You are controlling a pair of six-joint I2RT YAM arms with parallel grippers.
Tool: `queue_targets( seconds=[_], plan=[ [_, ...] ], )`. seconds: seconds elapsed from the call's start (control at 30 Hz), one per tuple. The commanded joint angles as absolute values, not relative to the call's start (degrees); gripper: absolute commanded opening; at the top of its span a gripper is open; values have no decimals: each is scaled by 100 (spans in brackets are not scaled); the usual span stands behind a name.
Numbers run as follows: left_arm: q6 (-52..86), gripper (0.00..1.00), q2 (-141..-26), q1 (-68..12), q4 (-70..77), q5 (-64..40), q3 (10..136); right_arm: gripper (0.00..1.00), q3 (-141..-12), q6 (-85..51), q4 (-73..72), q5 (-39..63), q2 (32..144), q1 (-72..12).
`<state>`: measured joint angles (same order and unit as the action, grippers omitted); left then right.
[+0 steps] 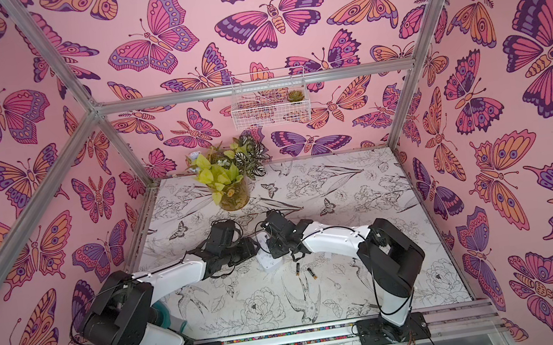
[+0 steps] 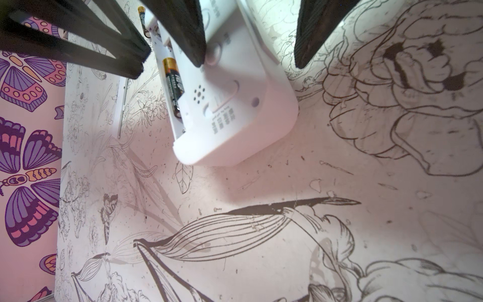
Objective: Insert the battery into the alarm
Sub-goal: Install the battery in the alarm.
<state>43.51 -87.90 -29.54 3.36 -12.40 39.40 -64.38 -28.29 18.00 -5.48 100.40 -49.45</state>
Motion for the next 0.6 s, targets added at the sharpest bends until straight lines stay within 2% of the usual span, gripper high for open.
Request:
queue_targets(
  seconds=[0.0,0.57],
  plan=[
    [4228,56,-8947,-2962,194,-1187,3854,19,-6523,-2748,1837,-437,10146,-5001],
    [4153,53,-9076,-2962,193,-1286,3863,18,-6679,-2826,1734,-495,10451,-5010]
  ],
)
